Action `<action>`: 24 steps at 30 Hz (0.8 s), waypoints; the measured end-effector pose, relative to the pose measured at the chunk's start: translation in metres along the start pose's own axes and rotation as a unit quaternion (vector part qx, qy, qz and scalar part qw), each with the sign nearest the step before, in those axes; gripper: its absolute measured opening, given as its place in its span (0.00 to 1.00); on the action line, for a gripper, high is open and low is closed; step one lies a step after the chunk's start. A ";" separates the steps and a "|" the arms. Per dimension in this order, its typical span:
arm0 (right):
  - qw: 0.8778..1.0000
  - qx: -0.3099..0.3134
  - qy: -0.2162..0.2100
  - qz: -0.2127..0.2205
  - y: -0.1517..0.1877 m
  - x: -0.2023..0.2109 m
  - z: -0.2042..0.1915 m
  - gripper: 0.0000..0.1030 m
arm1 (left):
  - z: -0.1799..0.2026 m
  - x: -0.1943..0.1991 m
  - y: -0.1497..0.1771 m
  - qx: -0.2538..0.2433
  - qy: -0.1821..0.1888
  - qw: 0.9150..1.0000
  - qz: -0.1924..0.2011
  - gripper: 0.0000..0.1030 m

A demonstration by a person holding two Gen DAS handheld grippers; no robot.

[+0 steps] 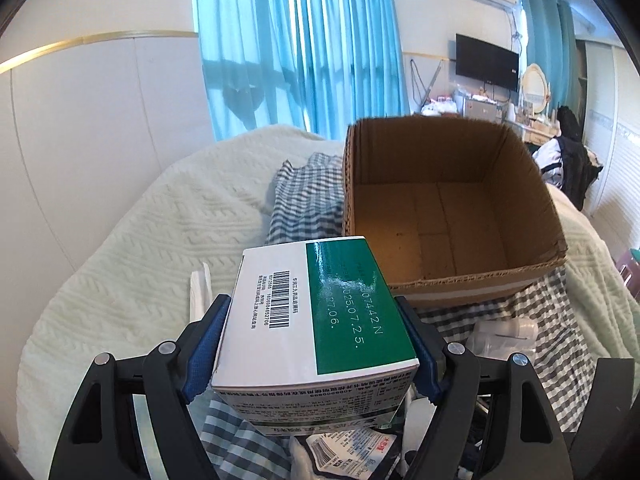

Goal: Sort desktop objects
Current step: 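Carry the medicine box in the left gripper while the right carries the tape roll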

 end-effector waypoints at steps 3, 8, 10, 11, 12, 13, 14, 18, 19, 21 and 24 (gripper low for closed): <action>1.000 0.001 -0.002 0.017 -0.003 0.007 -0.004 0.07 | -0.005 0.008 -0.007 0.006 0.001 1.000 0.013 0.78; 0.998 0.004 0.002 0.061 -0.016 0.033 -0.009 0.02 | -0.011 0.022 -0.018 0.017 0.004 0.999 0.034 0.78; 0.997 0.004 -0.003 0.079 -0.019 0.043 -0.009 0.02 | -0.013 0.026 -0.022 0.020 0.004 0.999 0.042 0.78; 0.996 0.006 0.002 0.090 -0.021 0.049 -0.009 0.02 | -0.013 0.028 -0.023 0.021 0.004 0.999 0.046 0.78; 0.995 0.007 0.005 0.096 -0.023 0.053 -0.009 0.02 | -0.013 0.030 -0.025 0.023 0.005 0.998 0.050 0.78; 0.995 0.009 0.009 0.103 -0.025 0.057 -0.009 0.02 | -0.012 0.032 -0.026 0.024 0.006 0.998 0.053 0.78; 0.993 0.012 0.012 0.116 -0.028 0.065 -0.012 0.02 | -0.012 0.035 -0.028 0.025 0.007 0.998 0.059 0.78; 0.987 0.021 0.017 0.157 -0.039 0.096 -0.021 0.02 | -0.007 0.044 -0.034 0.025 0.014 0.997 0.076 0.78; 0.986 0.024 0.020 0.164 -0.040 0.103 -0.023 0.02 | -0.004 0.047 -0.036 0.024 0.016 0.996 0.080 0.78; 0.982 0.031 0.035 0.185 -0.045 0.122 -0.027 0.02 | -0.002 0.051 -0.040 0.024 0.020 0.996 0.087 0.78; 0.975 0.035 0.053 0.214 -0.053 0.145 -0.028 0.02 | 0.002 0.057 -0.048 0.023 0.029 0.995 0.097 0.78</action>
Point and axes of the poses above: each gripper's, at about its wrist camera, not at the fingertips, and x roughly against the way its jaws point, z to its right, y to its underside, the point moved 7 cm from there along -x, roughly the way its jaws point, and after that the axes turned 12 degrees about -y, right-handed, at the moved point
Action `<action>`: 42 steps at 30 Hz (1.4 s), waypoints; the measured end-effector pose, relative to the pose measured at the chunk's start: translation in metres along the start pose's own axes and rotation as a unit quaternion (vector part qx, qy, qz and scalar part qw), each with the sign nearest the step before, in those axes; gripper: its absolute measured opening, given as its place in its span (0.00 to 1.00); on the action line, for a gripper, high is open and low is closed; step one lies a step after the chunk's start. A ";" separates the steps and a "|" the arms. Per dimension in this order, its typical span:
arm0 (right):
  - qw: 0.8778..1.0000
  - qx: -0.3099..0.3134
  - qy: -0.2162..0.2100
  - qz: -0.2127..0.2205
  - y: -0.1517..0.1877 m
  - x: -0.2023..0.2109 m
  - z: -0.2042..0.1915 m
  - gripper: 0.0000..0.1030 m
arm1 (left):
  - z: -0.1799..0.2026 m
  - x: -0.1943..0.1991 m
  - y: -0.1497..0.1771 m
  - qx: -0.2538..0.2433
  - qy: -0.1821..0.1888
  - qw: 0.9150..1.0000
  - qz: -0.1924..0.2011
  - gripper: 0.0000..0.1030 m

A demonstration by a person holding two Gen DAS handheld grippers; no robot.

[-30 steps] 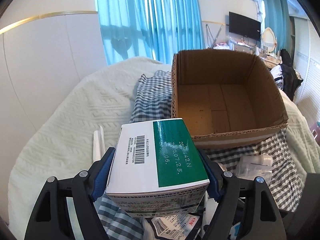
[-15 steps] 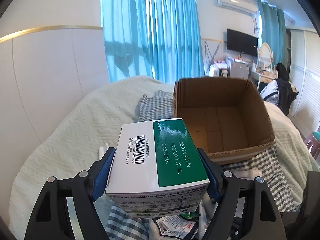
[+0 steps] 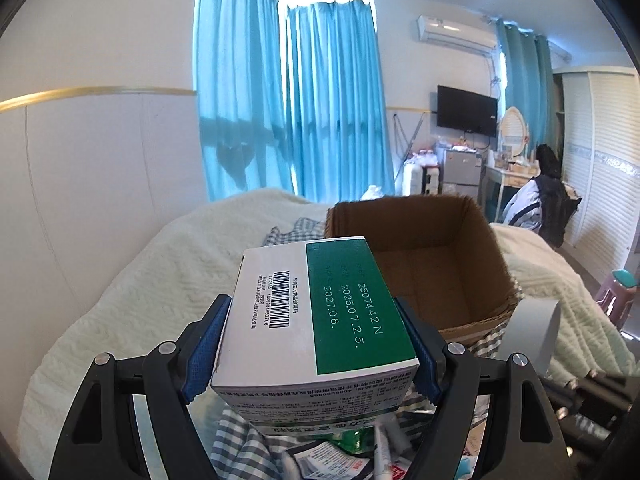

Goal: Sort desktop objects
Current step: 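Carry the medicine box in the left gripper while the right carries the tape roll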

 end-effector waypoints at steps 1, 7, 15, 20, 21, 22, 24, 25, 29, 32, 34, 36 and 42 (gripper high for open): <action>1.000 0.001 0.005 0.008 -0.004 0.004 0.001 0.02 | 0.002 0.002 -0.003 -0.001 0.003 1.000 0.003 0.78; 0.998 0.016 0.037 0.045 -0.039 0.030 0.002 0.02 | 0.013 0.017 -0.025 -0.005 0.018 0.999 0.028 0.78; 0.993 0.043 0.065 0.084 -0.084 0.063 0.004 0.02 | 0.026 0.022 -0.055 -0.016 0.041 0.997 0.065 0.78; 0.991 0.061 0.079 0.093 -0.112 0.062 0.015 0.02 | 0.032 0.010 -0.073 -0.013 0.060 0.995 0.076 0.78; 0.990 0.063 0.080 0.094 -0.116 0.062 0.017 0.02 | 0.033 0.008 -0.074 -0.012 0.062 0.995 0.078 0.78; 0.990 0.064 0.081 0.096 -0.120 0.060 0.020 0.02 | 0.036 0.004 -0.078 -0.013 0.067 0.995 0.079 0.78; 0.989 0.070 0.082 0.097 -0.133 0.053 0.026 0.02 | 0.045 -0.003 -0.085 -0.017 0.067 0.994 0.086 0.78; 0.989 0.074 0.083 0.097 -0.135 0.050 0.030 0.02 | 0.046 -0.006 -0.087 -0.018 0.067 0.994 0.089 0.78; 0.988 0.087 0.089 0.093 -0.150 0.028 0.047 0.02 | 0.056 -0.029 -0.090 -0.019 0.072 0.994 0.086 0.78; 0.988 0.089 0.092 0.086 -0.153 0.009 0.066 0.02 | 0.059 -0.048 -0.084 -0.019 0.074 0.994 0.077 0.78; 0.988 0.089 0.092 0.083 -0.150 -0.002 0.076 0.03 | 0.063 -0.064 -0.075 -0.020 0.075 0.995 0.067 0.78; 0.989 0.086 0.091 0.076 -0.144 -0.018 0.089 0.03 | 0.068 -0.081 -0.064 -0.022 0.076 0.995 0.052 0.78; 0.994 0.056 0.079 0.046 -0.104 -0.065 0.128 0.03 | 0.083 -0.125 -0.032 -0.024 0.085 0.996 0.009 0.78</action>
Point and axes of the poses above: each gripper's, at about its wrist camera, not at the fingertips, and x roughly against the way its jaws point, z to its right, y to its underside, the point moved 7 cm from there along -x, roughly the way its jaws point, and after that the axes turned 12 degrees about -y, right-handed, at the moved point
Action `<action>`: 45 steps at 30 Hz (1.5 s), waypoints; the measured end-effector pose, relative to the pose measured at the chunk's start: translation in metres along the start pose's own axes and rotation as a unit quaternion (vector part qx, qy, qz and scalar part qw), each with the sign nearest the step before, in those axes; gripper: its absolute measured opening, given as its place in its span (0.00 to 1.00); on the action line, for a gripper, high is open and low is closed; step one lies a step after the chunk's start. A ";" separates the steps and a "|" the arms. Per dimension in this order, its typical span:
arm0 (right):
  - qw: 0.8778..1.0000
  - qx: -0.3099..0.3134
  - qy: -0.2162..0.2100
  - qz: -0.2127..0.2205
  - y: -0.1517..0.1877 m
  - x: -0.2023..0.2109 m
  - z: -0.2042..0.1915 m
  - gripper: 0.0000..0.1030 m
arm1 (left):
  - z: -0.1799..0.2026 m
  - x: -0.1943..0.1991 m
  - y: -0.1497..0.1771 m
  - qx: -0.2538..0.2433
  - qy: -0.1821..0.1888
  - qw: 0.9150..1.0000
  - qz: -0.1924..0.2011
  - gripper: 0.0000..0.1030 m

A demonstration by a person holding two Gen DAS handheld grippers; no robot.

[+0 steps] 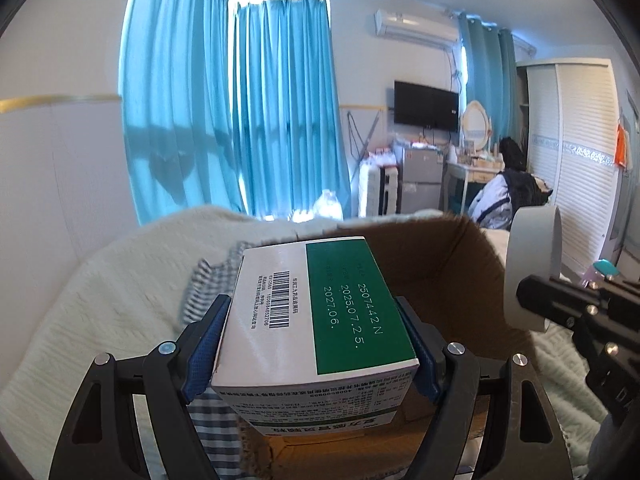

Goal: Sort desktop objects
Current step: 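Carry the medicine box in the left gripper while the right carries the tape roll, then open both grippers to drop the medicine box and tape roll into the cardboard box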

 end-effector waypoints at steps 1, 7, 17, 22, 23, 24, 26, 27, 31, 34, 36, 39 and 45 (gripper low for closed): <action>1.000 -0.003 -0.001 -0.008 0.009 -0.009 0.004 0.03 | 0.001 -0.005 0.002 -0.001 0.001 1.000 -0.004 0.78; 0.999 -0.024 -0.017 -0.038 0.037 -0.045 0.027 0.03 | 0.018 -0.036 0.022 -0.020 0.004 0.999 -0.031 0.78; 0.996 -0.047 -0.013 -0.074 0.062 -0.080 0.053 0.12 | 0.027 -0.058 0.036 -0.044 -0.004 0.998 -0.054 0.89; 0.996 -0.052 -0.004 -0.074 0.061 -0.077 0.058 0.32 | 0.019 -0.053 0.028 -0.033 -0.011 0.998 -0.044 0.96; 0.996 -0.052 -0.002 -0.069 0.056 -0.074 0.057 0.35 | 0.018 -0.051 0.026 -0.031 -0.012 0.999 -0.043 0.98; 0.996 -0.053 -0.001 -0.066 0.053 -0.072 0.056 0.39 | 0.015 -0.049 0.023 -0.028 -0.014 0.999 -0.041 0.99; 0.997 -0.054 0.005 -0.056 0.048 -0.063 0.056 0.47 | 0.011 -0.040 0.016 -0.019 -0.016 0.999 -0.030 1.00; 0.997 -0.055 0.007 -0.052 0.046 -0.059 0.055 0.49 | 0.009 -0.038 0.013 -0.017 -0.016 0.999 -0.027 1.00; 0.998 -0.059 0.018 -0.031 0.035 -0.039 0.057 0.50 | 0.002 -0.026 -0.002 -0.009 -0.024 1.000 -0.007 1.00; 0.998 -0.056 0.027 -0.010 0.025 -0.021 0.056 0.61 | -0.006 -0.010 -0.014 0.015 -0.026 0.999 0.016 1.00; 0.998 -0.054 0.034 0.004 0.015 -0.012 0.052 0.67 | -0.011 -0.002 -0.020 0.029 -0.022 0.999 0.018 1.00; 0.997 -0.055 0.038 0.027 0.004 0.008 0.046 0.77 | -0.021 0.013 -0.030 0.045 -0.018 0.999 0.021 1.00; 0.996 -0.055 0.039 0.065 -0.015 0.044 0.033 0.90 | -0.029 0.046 -0.047 0.030 -0.033 0.998 0.047 1.00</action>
Point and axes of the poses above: each gripper's, at about its wrist camera, not at the fingertips, and x roughly against the way its jaws point, z to its right, y to its underside, the point moved 7 cm from there along -x, roughly the way its jaws point, and after that the axes turned 12 degrees about -y, right-handed, at the moved point
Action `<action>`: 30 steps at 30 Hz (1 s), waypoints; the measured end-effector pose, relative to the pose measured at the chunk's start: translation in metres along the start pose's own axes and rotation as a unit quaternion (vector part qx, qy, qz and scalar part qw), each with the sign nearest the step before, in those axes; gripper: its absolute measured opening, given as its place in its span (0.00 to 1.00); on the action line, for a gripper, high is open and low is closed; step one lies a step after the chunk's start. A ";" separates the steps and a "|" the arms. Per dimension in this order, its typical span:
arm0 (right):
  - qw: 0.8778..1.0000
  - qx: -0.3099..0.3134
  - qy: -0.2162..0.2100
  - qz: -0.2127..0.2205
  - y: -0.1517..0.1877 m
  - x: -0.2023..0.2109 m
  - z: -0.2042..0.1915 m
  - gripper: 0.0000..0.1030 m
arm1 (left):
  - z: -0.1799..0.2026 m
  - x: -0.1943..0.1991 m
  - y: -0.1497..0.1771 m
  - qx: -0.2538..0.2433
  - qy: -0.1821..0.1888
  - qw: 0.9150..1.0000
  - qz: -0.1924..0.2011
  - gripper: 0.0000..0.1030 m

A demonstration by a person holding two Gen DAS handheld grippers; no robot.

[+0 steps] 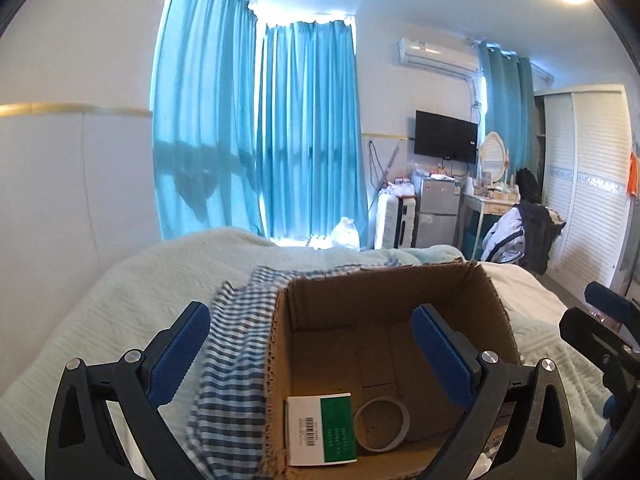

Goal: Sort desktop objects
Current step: 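Open both grippers to drop the medicine box and tape roll into the cardboard box, then move both grippers back to the clutter on the checked cloth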

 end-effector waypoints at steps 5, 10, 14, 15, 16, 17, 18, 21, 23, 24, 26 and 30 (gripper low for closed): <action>1.000 0.011 0.003 0.013 -0.007 0.020 -0.012 0.94 | 0.009 0.026 0.002 -0.022 0.002 1.000 0.000 1.00; 1.000 0.010 0.007 0.017 -0.004 0.040 -0.019 0.96 | 0.000 0.035 0.011 -0.036 -0.003 0.999 -0.027 1.00; 1.000 0.010 0.014 0.022 -0.003 0.055 -0.022 0.96 | -0.011 0.041 0.023 -0.039 -0.013 0.998 -0.044 1.00; 1.000 0.010 0.015 0.021 -0.003 0.058 -0.022 0.96 | -0.014 0.041 0.026 -0.040 -0.019 0.998 -0.051 1.00; 1.000 0.010 0.016 0.021 -0.002 0.061 -0.022 0.96 | -0.016 0.043 0.028 -0.041 -0.022 0.997 -0.054 1.00; 1.000 0.008 0.017 0.021 0.000 0.065 -0.024 0.96 | -0.019 0.044 0.032 -0.042 -0.027 0.997 -0.057 1.00; 1.000 0.006 0.017 0.021 0.001 0.068 -0.025 0.97 | -0.021 0.047 0.036 -0.044 -0.030 0.997 -0.059 1.00; 1.000 0.000 0.015 0.017 0.008 0.075 -0.027 0.97 | -0.029 0.051 0.050 -0.056 -0.040 0.995 -0.068 1.00; 1.000 -0.001 0.018 0.013 0.015 0.080 -0.029 0.97 | -0.033 0.053 0.059 -0.059 -0.046 0.994 -0.075 1.00; 1.000 -0.001 0.019 0.011 0.017 0.082 -0.030 0.97 | -0.037 0.055 0.064 -0.057 -0.049 0.994 -0.079 1.00; 1.000 -0.002 0.021 0.007 0.022 0.086 -0.032 0.97 | -0.042 0.055 0.071 -0.054 -0.052 0.993 -0.089 1.00; 0.999 -0.002 0.032 -0.011 0.041 0.093 -0.036 0.97 | -0.049 0.059 0.084 -0.047 -0.054 0.992 -0.105 1.00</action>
Point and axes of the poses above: each gripper's, at about its wrist camera, not at the fingertips, and x roughly against the way its jaws point, z to its right, y to its underside, the point moved 7 cm from there along -x, roughly the way its jaws point, and after that the axes turned 12 degrees about -y, right-handed, at the moved point
